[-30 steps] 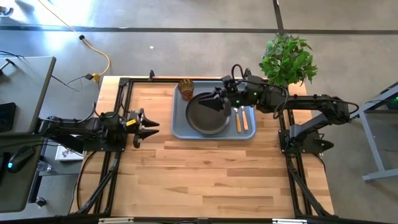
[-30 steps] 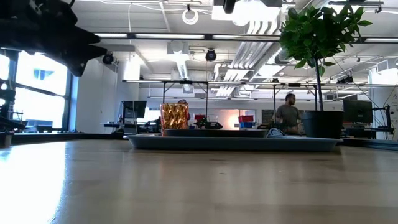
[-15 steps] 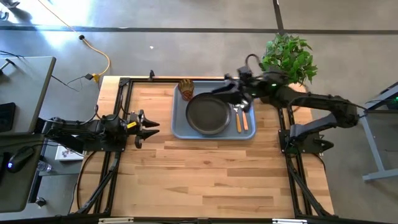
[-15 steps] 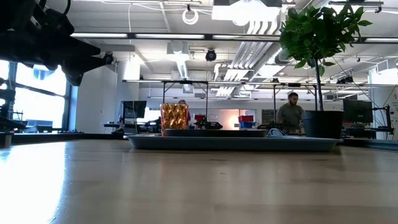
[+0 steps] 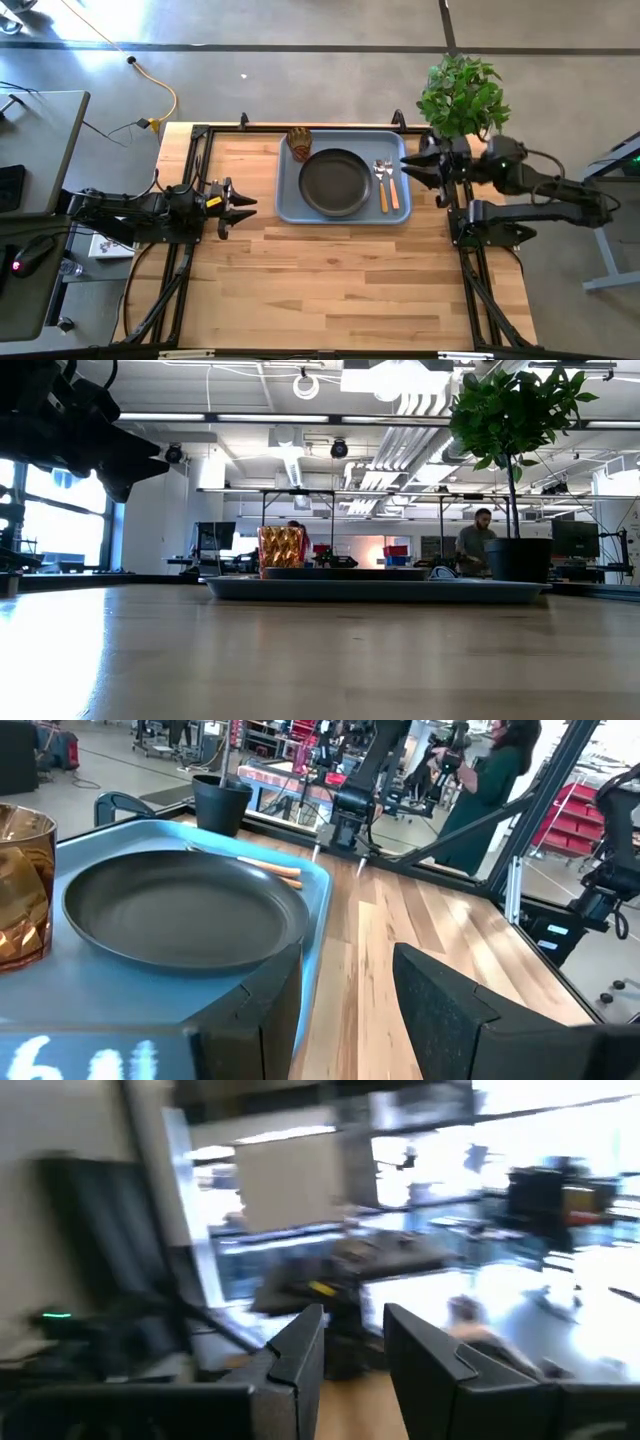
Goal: Pick and place plate/cup/fork/spoon on tray
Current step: Return to Home Position
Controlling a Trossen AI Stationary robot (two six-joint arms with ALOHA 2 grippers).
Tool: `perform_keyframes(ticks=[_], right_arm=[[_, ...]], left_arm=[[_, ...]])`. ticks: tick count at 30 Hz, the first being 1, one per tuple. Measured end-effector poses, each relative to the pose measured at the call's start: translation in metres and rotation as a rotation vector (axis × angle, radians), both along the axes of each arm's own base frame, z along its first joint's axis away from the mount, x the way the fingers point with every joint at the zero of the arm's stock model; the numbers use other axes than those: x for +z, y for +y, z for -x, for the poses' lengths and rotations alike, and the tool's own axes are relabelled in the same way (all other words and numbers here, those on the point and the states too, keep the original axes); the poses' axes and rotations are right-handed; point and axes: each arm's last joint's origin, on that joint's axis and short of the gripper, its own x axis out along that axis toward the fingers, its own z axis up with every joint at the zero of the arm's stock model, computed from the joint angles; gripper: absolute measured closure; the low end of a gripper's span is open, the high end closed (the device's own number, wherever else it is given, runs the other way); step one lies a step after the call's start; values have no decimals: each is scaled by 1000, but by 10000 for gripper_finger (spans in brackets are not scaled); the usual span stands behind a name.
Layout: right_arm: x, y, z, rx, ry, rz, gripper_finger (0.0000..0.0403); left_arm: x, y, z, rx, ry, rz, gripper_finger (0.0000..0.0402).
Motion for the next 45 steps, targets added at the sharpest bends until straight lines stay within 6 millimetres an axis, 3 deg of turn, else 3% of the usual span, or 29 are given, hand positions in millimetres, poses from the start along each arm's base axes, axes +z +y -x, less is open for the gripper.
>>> perform_keyframes(ticks=[4,8,14,23,32,45], right_arm=[[-46,-1,19,-164,46,-26,304],[-86,1,35,-190,55,-79,304],[-122,4,50,-179,21,-105,304],[-168,6,55,-161,21,-118,304],[-195,5,48,-154,41,-148,304],[-201,4,47,-158,100,-183,304]], left_arm=[[0,0,0,0,0,0,255],[0,0,0,0,0,0,255],[0,0,0,0,0,0,255],[0,0,0,0,0,0,255],[0,0,0,0,-1,0,255],[0,0,0,0,-1,0,255]])
